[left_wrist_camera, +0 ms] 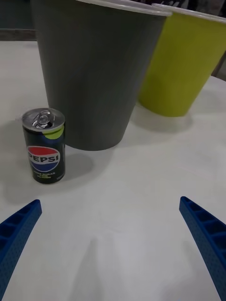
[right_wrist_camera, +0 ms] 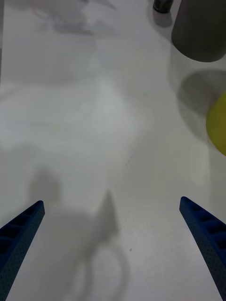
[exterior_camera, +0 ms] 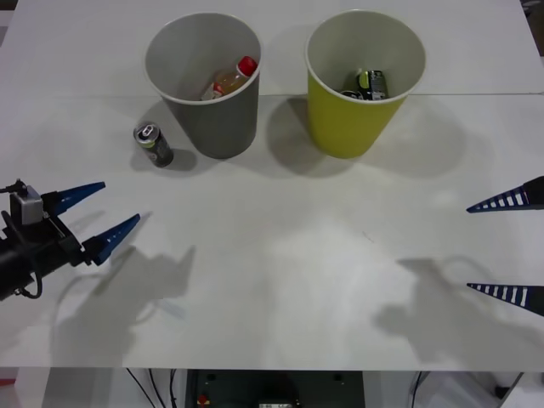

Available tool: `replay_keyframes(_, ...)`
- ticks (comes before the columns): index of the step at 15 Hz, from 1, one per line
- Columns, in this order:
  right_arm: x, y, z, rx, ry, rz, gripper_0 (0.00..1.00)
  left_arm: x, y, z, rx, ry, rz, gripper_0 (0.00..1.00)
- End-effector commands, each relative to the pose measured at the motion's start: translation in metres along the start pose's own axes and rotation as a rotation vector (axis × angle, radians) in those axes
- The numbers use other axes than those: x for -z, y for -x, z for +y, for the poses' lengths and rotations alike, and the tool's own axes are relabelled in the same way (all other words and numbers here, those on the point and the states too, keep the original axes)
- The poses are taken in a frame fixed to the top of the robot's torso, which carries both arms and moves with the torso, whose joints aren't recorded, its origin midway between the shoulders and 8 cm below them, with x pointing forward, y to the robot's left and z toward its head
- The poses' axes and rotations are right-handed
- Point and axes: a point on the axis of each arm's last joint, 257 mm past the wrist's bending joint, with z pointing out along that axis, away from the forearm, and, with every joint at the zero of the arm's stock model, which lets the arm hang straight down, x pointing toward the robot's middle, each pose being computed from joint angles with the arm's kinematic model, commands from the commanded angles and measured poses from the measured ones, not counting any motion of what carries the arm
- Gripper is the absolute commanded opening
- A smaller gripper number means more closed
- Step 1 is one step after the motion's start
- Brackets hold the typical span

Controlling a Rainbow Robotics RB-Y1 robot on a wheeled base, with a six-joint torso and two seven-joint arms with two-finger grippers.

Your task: Put the can into the green bin and the plastic bottle into the gray bin

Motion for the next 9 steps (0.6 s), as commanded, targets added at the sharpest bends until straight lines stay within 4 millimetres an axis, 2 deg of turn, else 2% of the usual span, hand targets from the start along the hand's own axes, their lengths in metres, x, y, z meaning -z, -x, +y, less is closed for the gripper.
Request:
replay_keyframes(1, 0.000, 0.000, 0.000, 0.000, 0.000, 0.000, 1.00, -0.007, -0.009, 0.018, -0.038, 0.037, -0.034, 1.00)
replay_keyframes(5, 0.000, 0.000, 0.000, 0.000, 0.000, 0.000, 1.00, -0.023, -0.013, 0.041, -0.034, 0.088, -0.069, 1.00)
replay_keyframes(9, 0.000, 0.000, 0.000, 0.000, 0.000, 0.000, 1.00, -0.042, -0.018, 0.055, -0.017, 0.133, -0.088, 1.00)
